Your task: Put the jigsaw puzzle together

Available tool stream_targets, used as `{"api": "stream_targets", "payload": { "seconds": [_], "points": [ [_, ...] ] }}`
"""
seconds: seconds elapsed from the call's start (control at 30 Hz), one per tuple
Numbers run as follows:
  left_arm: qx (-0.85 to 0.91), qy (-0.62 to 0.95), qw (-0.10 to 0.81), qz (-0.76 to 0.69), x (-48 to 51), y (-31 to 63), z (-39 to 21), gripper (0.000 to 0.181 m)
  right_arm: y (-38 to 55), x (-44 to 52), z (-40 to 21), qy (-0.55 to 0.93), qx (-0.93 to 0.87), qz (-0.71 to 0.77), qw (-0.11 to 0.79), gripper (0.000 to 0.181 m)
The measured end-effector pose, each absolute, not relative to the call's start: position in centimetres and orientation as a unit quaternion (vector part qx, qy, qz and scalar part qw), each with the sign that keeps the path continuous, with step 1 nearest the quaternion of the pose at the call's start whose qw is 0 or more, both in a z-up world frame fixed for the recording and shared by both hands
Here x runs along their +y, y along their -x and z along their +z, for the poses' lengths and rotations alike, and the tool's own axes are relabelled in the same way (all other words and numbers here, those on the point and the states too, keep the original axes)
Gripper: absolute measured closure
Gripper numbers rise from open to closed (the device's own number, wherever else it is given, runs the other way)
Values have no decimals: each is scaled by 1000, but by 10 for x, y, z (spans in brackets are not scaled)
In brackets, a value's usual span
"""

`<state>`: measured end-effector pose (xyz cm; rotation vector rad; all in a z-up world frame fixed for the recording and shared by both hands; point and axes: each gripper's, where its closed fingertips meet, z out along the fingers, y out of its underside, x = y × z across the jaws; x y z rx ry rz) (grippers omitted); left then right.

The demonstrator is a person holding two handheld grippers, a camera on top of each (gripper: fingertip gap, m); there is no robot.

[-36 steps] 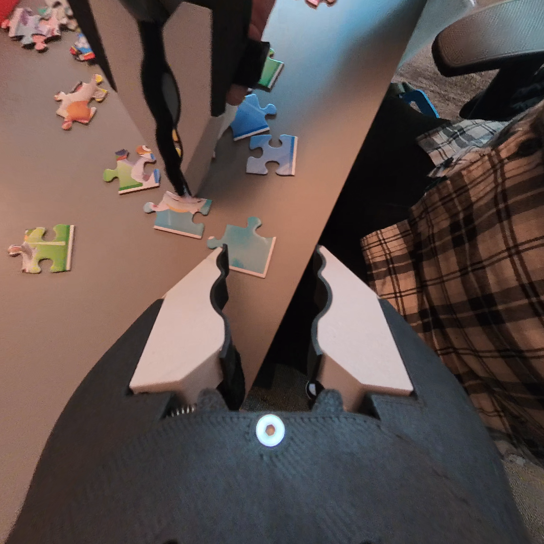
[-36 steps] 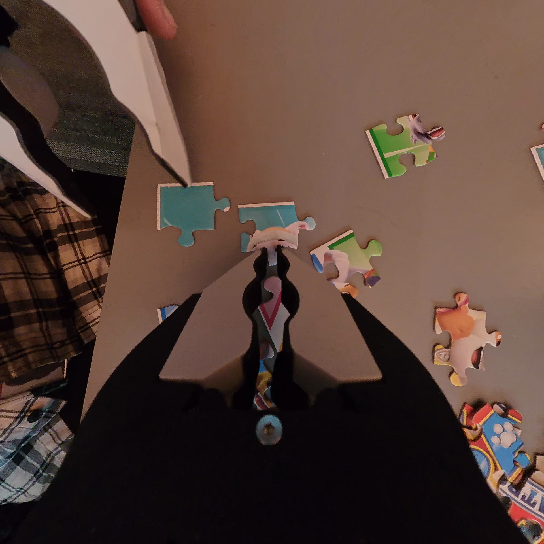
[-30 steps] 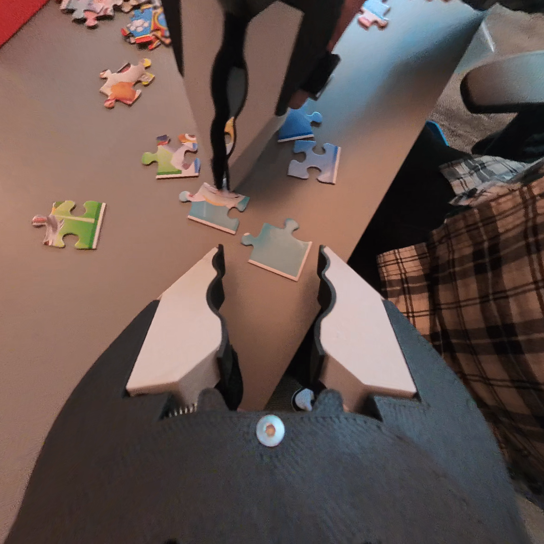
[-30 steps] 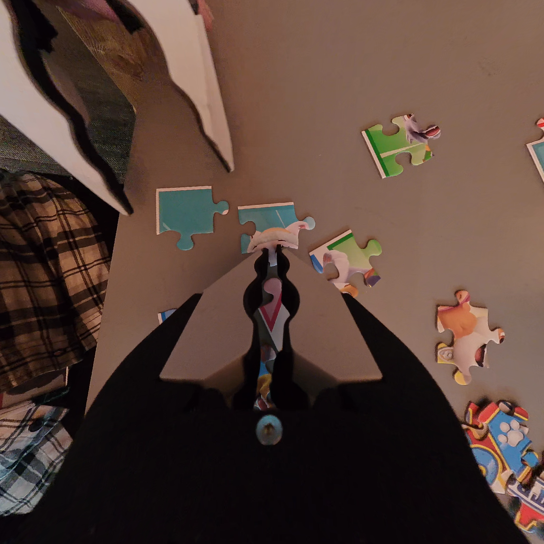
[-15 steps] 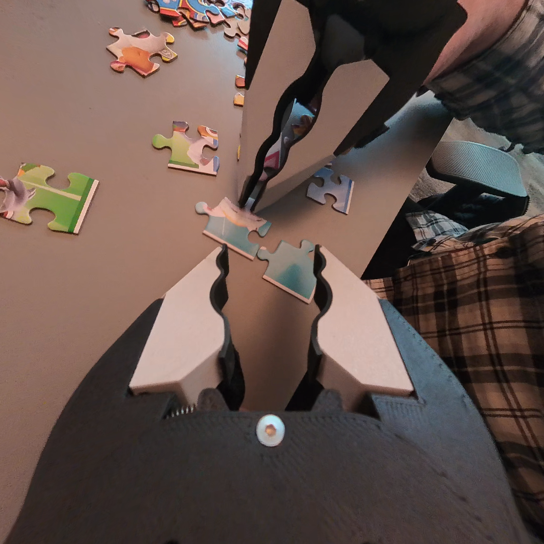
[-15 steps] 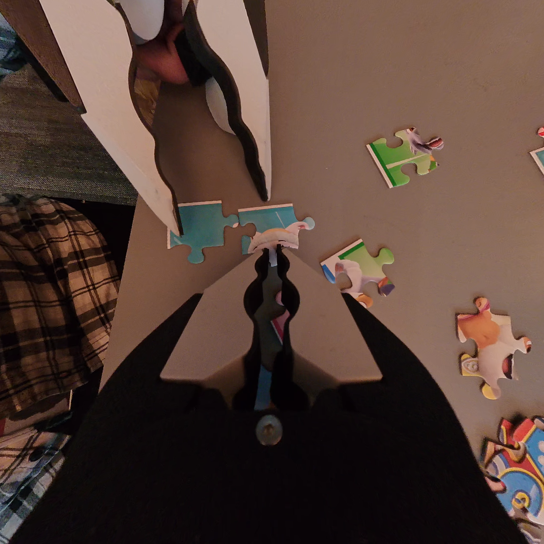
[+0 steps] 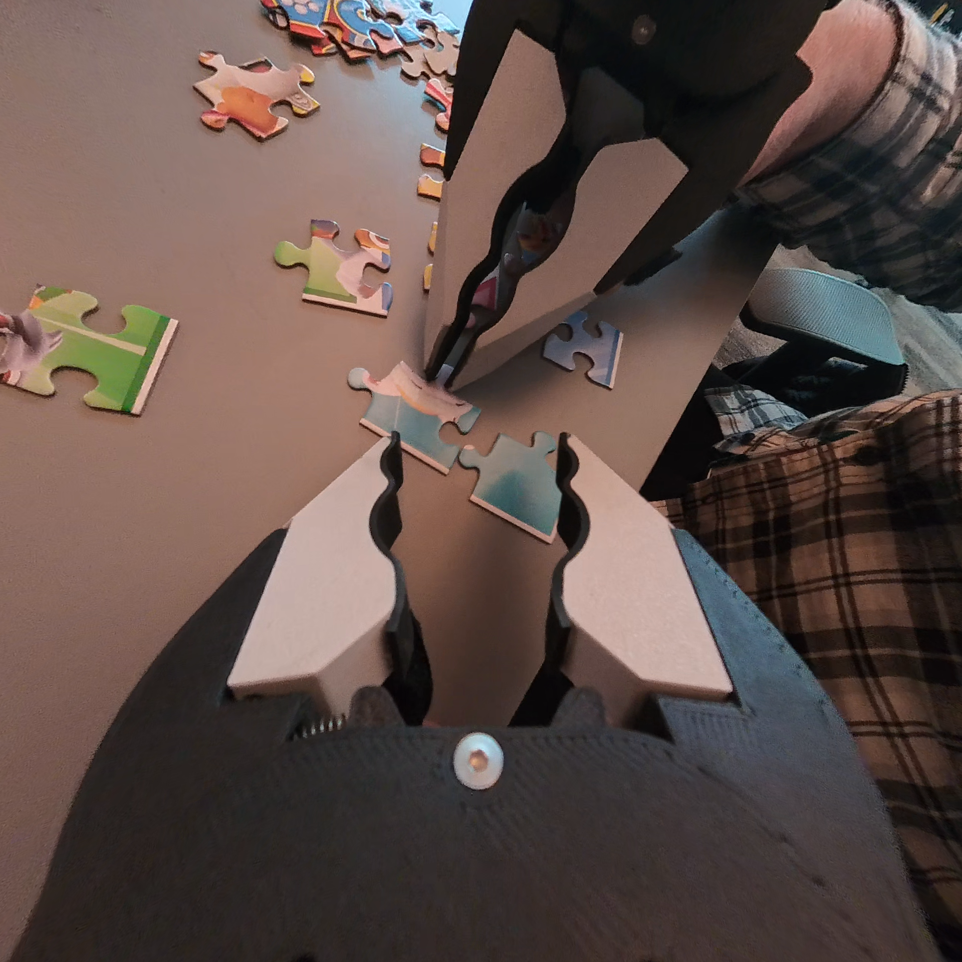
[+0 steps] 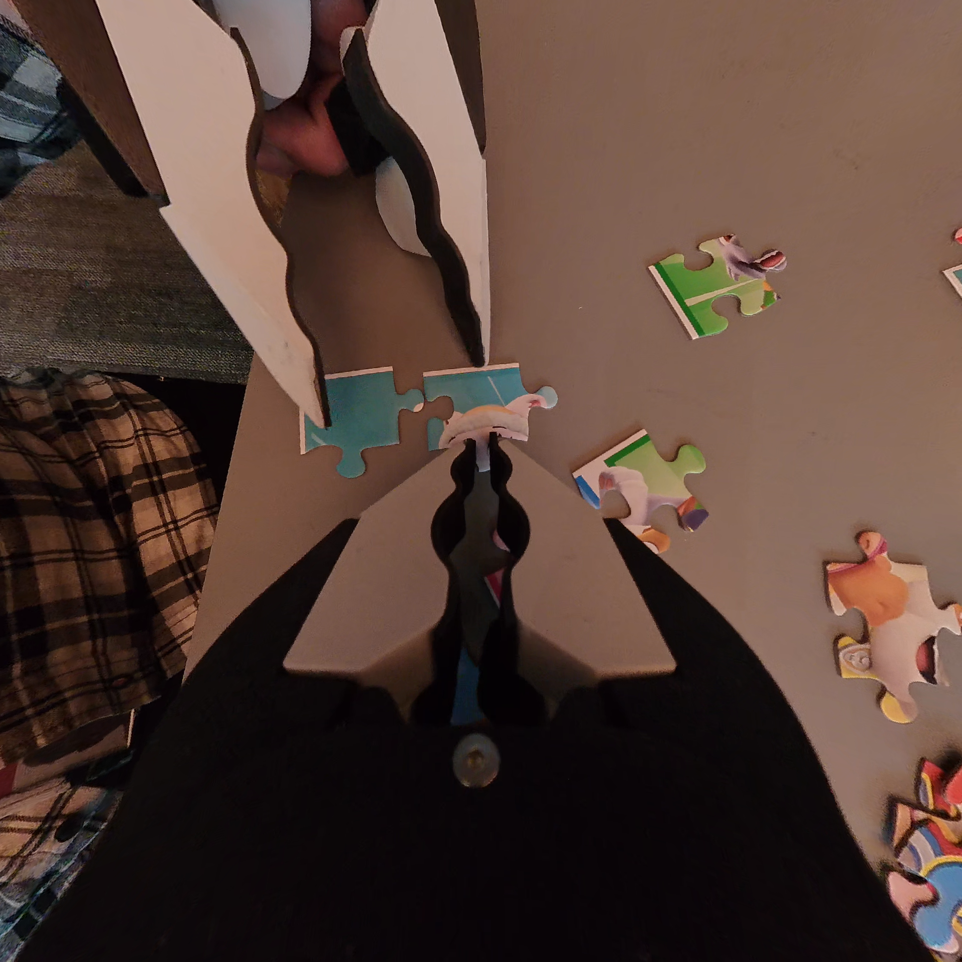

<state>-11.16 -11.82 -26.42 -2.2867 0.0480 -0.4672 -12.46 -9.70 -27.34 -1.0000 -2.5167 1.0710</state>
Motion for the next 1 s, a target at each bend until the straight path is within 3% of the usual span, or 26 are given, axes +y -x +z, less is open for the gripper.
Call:
{"api": "stream_targets", "payload": {
  "seconds": [1.0],
  "points": [
    [23, 888, 419, -189, -122, 106, -251, 113, 123, -102, -271, 329, -857, 379, 115, 178]
  ]
}}
